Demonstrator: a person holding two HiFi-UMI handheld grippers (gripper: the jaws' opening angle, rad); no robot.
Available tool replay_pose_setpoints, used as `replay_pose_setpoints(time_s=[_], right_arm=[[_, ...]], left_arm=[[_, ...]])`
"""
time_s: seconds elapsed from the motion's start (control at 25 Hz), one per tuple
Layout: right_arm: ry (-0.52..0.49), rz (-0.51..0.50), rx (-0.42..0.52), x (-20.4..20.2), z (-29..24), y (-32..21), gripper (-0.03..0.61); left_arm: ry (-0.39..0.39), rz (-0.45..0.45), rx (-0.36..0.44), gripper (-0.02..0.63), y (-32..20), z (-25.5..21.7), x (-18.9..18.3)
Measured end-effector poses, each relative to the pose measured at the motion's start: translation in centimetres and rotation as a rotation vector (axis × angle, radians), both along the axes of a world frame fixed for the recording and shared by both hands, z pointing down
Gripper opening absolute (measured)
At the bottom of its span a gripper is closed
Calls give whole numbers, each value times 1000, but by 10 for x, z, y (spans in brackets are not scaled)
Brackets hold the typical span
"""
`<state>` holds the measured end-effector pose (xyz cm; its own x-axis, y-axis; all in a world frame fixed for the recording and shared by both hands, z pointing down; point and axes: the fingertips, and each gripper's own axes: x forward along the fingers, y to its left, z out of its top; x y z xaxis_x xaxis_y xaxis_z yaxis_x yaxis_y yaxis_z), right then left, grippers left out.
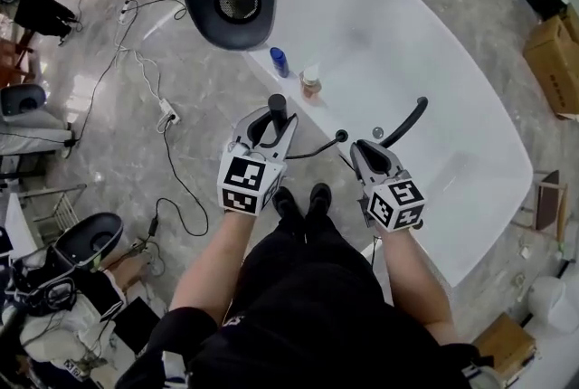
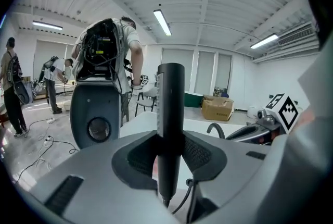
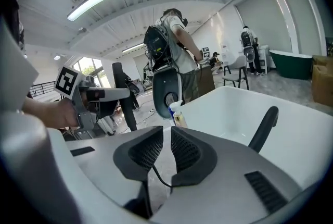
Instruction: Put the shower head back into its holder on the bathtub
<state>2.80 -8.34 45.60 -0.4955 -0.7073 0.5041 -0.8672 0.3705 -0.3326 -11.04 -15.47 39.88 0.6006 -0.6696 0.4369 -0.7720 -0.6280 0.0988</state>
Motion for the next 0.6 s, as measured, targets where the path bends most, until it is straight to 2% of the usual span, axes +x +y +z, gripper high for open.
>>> replay_pose_setpoints(time_s=[0.28, 0.44, 0.6], right_arm=[[2, -58, -113, -3, 65, 18, 109], [10, -38, -192, -10, 107, 19, 141], [20, -5, -244, -24, 152, 21, 144]], left_arm=[[19, -13, -60, 141, -11, 46, 28], [24, 21, -85, 141, -13, 80, 36], [25, 37, -102, 141, -16, 117, 31]])
